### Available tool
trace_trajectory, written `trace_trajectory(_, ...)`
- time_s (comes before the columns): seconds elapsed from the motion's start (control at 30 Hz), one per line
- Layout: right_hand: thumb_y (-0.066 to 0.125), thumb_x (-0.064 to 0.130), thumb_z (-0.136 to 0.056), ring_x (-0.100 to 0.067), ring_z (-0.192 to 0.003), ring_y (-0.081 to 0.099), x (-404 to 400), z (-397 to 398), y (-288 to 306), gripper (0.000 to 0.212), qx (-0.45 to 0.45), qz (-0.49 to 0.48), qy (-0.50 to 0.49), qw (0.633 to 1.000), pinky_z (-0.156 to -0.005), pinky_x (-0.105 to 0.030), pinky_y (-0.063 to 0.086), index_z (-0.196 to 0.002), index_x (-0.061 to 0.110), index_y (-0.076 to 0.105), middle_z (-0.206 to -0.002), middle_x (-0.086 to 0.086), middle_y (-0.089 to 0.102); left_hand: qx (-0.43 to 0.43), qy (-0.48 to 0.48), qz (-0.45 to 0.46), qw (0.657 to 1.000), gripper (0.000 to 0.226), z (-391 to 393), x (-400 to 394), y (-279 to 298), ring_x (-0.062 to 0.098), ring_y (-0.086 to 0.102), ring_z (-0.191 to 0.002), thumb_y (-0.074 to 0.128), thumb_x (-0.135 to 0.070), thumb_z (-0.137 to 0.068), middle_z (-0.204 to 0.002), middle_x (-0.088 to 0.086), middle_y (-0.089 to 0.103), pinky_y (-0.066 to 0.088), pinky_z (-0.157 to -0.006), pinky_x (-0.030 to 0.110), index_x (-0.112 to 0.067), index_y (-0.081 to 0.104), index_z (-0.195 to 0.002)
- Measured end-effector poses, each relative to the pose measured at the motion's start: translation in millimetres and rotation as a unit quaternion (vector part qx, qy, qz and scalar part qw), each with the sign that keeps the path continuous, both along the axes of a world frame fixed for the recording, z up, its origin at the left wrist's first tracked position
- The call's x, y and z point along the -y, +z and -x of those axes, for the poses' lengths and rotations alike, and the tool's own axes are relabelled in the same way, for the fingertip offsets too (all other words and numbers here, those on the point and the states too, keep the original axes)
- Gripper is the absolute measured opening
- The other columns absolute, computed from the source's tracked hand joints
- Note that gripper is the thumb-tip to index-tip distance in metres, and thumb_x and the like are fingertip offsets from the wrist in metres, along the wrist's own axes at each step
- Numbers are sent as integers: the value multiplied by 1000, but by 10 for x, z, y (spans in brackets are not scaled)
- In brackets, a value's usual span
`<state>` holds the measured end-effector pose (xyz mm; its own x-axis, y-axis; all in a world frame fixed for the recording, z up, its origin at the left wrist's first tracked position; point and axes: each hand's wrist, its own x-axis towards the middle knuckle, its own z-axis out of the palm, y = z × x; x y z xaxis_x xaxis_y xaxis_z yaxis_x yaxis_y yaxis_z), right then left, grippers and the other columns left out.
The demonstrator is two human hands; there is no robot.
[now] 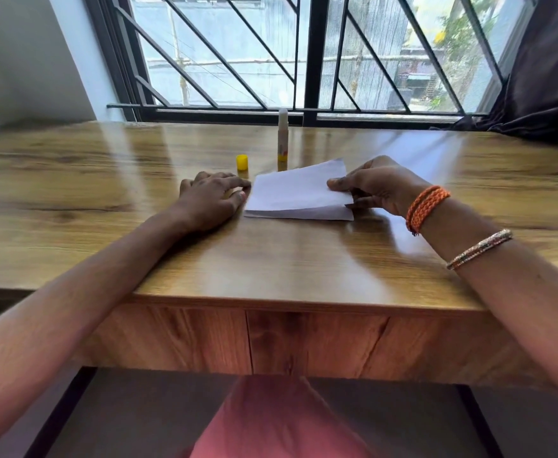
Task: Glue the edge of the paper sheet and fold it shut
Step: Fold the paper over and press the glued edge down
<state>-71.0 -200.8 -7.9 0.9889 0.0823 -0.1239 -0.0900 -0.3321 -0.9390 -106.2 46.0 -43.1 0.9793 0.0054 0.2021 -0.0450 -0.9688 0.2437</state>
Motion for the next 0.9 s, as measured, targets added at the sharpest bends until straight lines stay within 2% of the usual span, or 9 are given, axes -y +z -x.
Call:
trace_trajectory(0.07,77,10,-75,-12,-57,58,-7,22,9,23,-2,-3,3,1000,-41,-16,49,-93,-1,65,-70,-6,61,-1,1,1,1000,39,1,0,0,28,27,-136,38,-36,-95,-150,-4,36,18,-106,43,-36,45,-133)
trace_trajectory(0.2,75,7,-77,-14,-57,57,-14,58,22,39,0,-11,-2,1000,-38,-15,47,-109,-10,62,-71,-8,58,4,-2,0,1000,38,1,-11,-12,27,28,-136,39,-37,-94,-149,-5,37,18,-106,44,-36,47,-132)
trace_trajectory(0.27,75,7,-77,-15,-57,56,-17,64,32,38,2,-10,-3,1000,-36,-15,46,-110,-8,62,-71,-8,58,5,-4,0,1000,38,-7,-22,-12,27,28,-136,39,-38,-94,-149,-6,38,18,-106,45,-37,47,-131)
trace_trajectory(0.43,76,7,-76,-14,-56,58,-18,64,19,17,2,2,4,1000,-38,-17,48,-83,3,61,-69,-7,60,1,-3,-3,1000,39,-10,-20,-13,27,28,-137,39,-38,-94,-149,-5,37,18,-106,45,-37,46,-132)
trace_trajectory(0.53,75,6,-76,-14,-56,58,-22,67,18,16,5,6,4,1000,-38,-16,48,-76,4,59,-69,-7,60,1,-4,-2,1000,39,-6,-19,-8,27,27,-137,38,-38,-94,-149,-6,37,17,-107,45,-37,46,-132)
trace_trajectory(0.6,76,7,-76,-14,-57,58,-24,69,20,17,3,3,5,1000,-38,-16,48,-85,1,62,-70,-8,60,0,-7,1,1000,39,-1,-17,-4,27,26,-138,37,-36,-95,-150,-6,36,17,-107,45,-36,46,-133)
trace_trajectory(0.7,76,7,-75,-16,-58,59,-21,56,16,34,6,9,2,1000,-41,-18,52,-104,-6,64,-71,-9,62,1,-6,16,1000,39,3,-17,-6,25,24,-139,32,-33,-97,-150,-5,36,14,-108,43,-35,46,-133)
trace_trajectory(0.83,77,8,-75,-17,-60,61,-19,37,6,38,5,13,2,1000,-46,-21,55,-106,-7,63,-73,-9,63,-7,-13,17,1000,42,16,-24,-5,25,23,-140,30,-42,-96,-150,-5,35,12,-109,43,-36,44,-135)
trace_trajectory(0.9,77,9,-75,-16,-60,61,-20,33,2,35,7,18,2,1000,-47,-21,55,-103,-6,64,-73,-9,63,-25,-21,21,999,54,41,-34,5,25,21,-140,27,-54,-86,-152,-3,33,11,-109,45,-37,43,-135)
